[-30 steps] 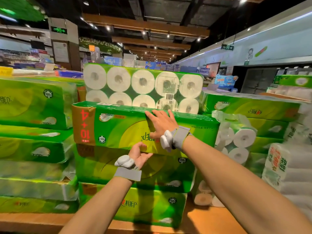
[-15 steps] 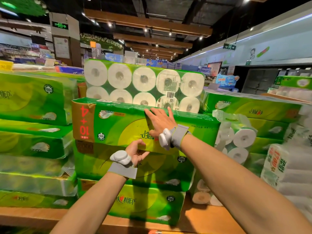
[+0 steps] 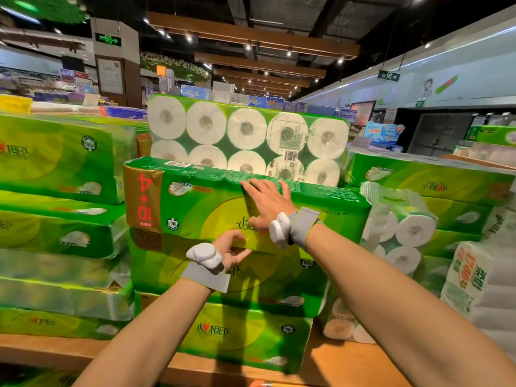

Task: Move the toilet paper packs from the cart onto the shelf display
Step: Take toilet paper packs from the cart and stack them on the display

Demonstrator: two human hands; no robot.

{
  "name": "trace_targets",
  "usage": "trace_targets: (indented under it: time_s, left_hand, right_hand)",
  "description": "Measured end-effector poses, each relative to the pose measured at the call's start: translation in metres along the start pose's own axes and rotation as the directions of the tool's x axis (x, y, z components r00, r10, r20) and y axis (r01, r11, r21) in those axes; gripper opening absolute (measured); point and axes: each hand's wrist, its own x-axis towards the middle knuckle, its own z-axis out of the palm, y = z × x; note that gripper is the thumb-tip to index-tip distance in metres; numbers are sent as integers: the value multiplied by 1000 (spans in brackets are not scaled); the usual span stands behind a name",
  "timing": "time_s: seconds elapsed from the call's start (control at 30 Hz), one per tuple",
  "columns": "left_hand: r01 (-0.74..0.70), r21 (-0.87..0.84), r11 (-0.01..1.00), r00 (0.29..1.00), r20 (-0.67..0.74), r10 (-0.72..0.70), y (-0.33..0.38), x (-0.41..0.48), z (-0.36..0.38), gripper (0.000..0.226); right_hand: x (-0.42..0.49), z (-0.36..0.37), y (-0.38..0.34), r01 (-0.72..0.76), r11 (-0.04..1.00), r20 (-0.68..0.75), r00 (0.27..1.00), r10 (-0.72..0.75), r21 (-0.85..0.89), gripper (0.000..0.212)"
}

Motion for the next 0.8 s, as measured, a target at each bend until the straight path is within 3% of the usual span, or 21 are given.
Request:
trace_targets:
  time_s: [0.4, 0.43, 0.53, 0.6, 0.7, 0.8]
  left_hand:
    - [48, 8, 999, 999, 22, -48, 10, 12, -12, 10]
    - [69, 7, 998, 998, 11, -69, 12, 12, -15, 15]
    - [110, 70, 991, 994, 15, -111, 20, 17, -27, 71]
    - [134, 151, 979, 990, 30, -140, 24, 19, -36, 96]
    - [116, 278, 954, 992, 5, -122, 28, 24, -44, 99]
    - [27, 435, 900, 999, -32, -15, 32, 29, -48, 92]
  right_hand:
    - [13, 7, 1, 15, 1000, -28, 999, -15, 12, 90]
    - [15, 9, 0, 17, 1000, -33, 999, -16, 9, 90]
    - [23, 12, -2, 15, 1000, -52, 999, -14, 23, 88]
    - [28, 14, -4, 10, 999, -65, 998, -8, 31, 87]
    - [33, 18, -7, 7, 999, -78, 997, -4, 44, 86]
    - [41, 19, -8, 10, 999, -90, 996, -5, 51, 85]
